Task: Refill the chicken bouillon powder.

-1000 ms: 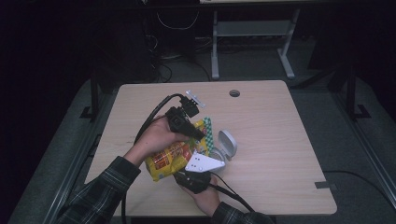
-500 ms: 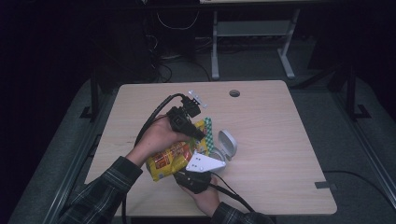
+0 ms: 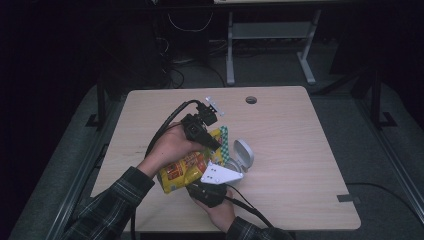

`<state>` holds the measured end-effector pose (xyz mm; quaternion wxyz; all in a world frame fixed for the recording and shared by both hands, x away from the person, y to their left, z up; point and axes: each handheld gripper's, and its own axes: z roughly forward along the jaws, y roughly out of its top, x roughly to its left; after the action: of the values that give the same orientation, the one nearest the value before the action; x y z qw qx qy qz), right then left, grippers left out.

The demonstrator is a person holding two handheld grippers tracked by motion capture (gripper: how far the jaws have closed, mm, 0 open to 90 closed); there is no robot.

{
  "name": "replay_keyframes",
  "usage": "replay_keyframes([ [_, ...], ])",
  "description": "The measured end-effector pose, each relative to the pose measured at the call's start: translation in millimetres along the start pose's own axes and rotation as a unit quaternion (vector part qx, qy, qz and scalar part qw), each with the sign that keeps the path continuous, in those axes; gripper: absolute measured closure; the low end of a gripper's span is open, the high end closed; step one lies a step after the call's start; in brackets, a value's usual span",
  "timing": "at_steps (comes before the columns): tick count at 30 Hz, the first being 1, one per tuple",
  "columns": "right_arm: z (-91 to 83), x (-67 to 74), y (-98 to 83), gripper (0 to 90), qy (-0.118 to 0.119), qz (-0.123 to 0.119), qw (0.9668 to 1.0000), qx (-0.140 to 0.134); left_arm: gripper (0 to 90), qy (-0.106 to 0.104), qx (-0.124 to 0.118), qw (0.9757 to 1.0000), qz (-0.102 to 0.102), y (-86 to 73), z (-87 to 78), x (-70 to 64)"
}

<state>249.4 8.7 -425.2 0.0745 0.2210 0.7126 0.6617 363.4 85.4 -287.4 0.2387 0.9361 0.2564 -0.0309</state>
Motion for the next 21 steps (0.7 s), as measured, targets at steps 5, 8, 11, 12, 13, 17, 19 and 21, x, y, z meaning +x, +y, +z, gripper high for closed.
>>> replay_keyframes([
  [5,0.0,-0.1,0.1,89.9,0.001,0.0,1.0,-0.001,89.6,0.002,-0.002,1.0,-0.002,-0.1,0.0,-0.7],
  [8,-0.2,-0.8,0.3,89.9,0.001,0.001,1.0,0.0,89.5,0.004,-0.003,1.0,-0.001,0.2,-0.4,-1.1],
  [11,-0.3,-1.1,0.2,89.9,0.002,0.0,1.0,-0.001,89.4,0.005,-0.003,1.0,-0.001,0.8,0.0,-1.2],
  [12,-0.3,-1.4,0.2,89.9,0.002,0.0,1.0,-0.002,89.4,0.005,-0.003,1.0,-0.001,0.9,0.0,-1.1],
  [13,-0.3,-1.6,0.2,89.9,0.002,0.0,1.0,-0.002,89.4,0.005,-0.003,1.0,-0.001,1.0,-0.3,-0.8],
  [17,-0.5,-2.3,0.3,89.9,0.001,-0.002,1.0,-0.002,89.3,0.004,-0.005,1.0,-0.001,1.7,-0.5,-1.0],
  [19,-0.7,-2.3,0.4,89.9,0.001,0.0,1.0,-0.002,89.3,0.004,-0.003,1.0,-0.001,2.1,-0.4,-1.2],
  [21,-0.9,-2.3,0.6,89.9,0.002,-0.001,1.0,-0.003,89.3,0.004,-0.004,1.0,-0.002,2.4,-0.6,-1.6],
])
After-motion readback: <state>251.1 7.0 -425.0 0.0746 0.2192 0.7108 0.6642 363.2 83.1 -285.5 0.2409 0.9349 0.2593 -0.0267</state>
